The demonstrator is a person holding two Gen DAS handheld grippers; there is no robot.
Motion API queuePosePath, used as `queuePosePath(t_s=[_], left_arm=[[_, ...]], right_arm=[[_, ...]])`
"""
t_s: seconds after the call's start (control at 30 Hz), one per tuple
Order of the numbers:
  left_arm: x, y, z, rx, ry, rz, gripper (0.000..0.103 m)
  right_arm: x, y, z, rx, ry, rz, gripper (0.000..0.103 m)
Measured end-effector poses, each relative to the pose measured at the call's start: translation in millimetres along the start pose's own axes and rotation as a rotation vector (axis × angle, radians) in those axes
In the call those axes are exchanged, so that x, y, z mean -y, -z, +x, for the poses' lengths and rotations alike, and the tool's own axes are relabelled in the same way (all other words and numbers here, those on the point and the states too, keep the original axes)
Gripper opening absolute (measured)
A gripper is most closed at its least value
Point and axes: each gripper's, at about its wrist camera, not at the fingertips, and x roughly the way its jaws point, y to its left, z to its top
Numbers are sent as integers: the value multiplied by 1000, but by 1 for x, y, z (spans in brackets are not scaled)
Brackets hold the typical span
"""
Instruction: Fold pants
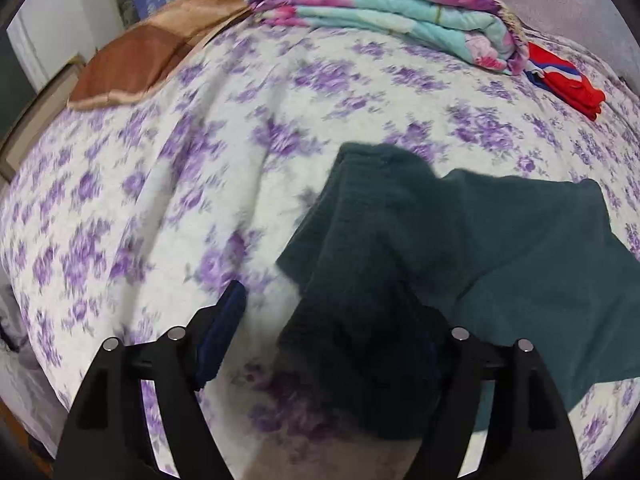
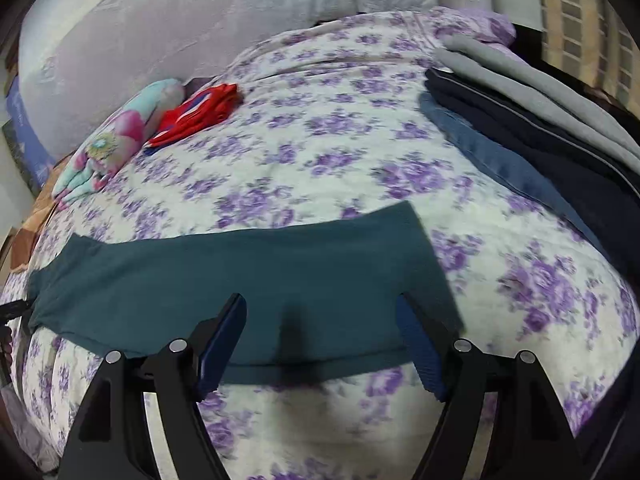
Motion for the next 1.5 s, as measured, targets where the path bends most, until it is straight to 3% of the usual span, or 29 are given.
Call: queuePosePath(t_s=[0.17, 0.2, 0.23, 0.3, 0.33, 0.4, 0.47, 0.63, 0.7, 0.77, 0.8, 0.87, 0.9, 0.93, 1.03, 1.13, 1.23, 1.33, 1.43, 1.5], left_arm=[[-5, 14, -6, -34, 21, -30, 78], [-3, 16, -7, -31, 33, -26, 70], [-1, 17, -6, -35, 54, -23, 53], [3, 19, -5, -47, 58, -27, 41], [6, 18, -7, -35, 46, -24, 27], [9, 15, -17, -4, 51, -40, 14], [11, 12, -30, 37, 20, -49, 13], [27, -8, -60, 204, -72, 48, 14], [27, -20, -43, 194, -112, 68, 17], [24, -25, -13, 128, -187, 70, 27], [17, -23, 5, 67, -206, 48, 40], [9, -19, 6, 104, -237, 4, 63], [8, -19, 3, 109, -297, 11, 81], [8, -19, 0, 110, -333, 20, 85], [5, -19, -19, 138, -366, 12, 85], [13, -19, -47, 238, -385, -9, 85], [42, -23, -61, 298, -247, 55, 88], [78, -28, -49, 283, -154, 157, 88], [95, -31, -7, 201, -255, 232, 89], [82, -27, 22, 127, -331, 217, 93]], right_arm=[[-10, -4, 4, 10, -9, -24, 77], [-11, -4, 4, 12, -9, -26, 77], [-11, -4, 4, 12, -8, -26, 77], [-10, -4, 3, 13, -8, -22, 77], [-10, -4, 3, 14, -8, -19, 77], [-10, -4, 2, 16, -7, -16, 77], [-10, -3, 0, 21, -3, -17, 77], [-10, -1, 1, 29, 13, -12, 77], [-10, -1, 0, 29, 11, -13, 77], [-8, 0, -1, 26, 19, -15, 78], [-6, 1, 0, 10, 44, -17, 80], [4, 3, 1, -16, 108, 2, 83], [15, 3, 0, -24, 140, 33, 83], [24, 3, -1, -29, 154, 64, 83], [53, 5, -8, -39, 147, 184, 83], [68, 9, -6, -41, 132, 250, 83], [75, 13, 3, -74, 59, 340, 85], [79, 15, -1, -57, 1, 409, 84], [80, 19, -7, -70, -69, 459, 82], [76, 20, -8, -90, -96, 448, 78]])
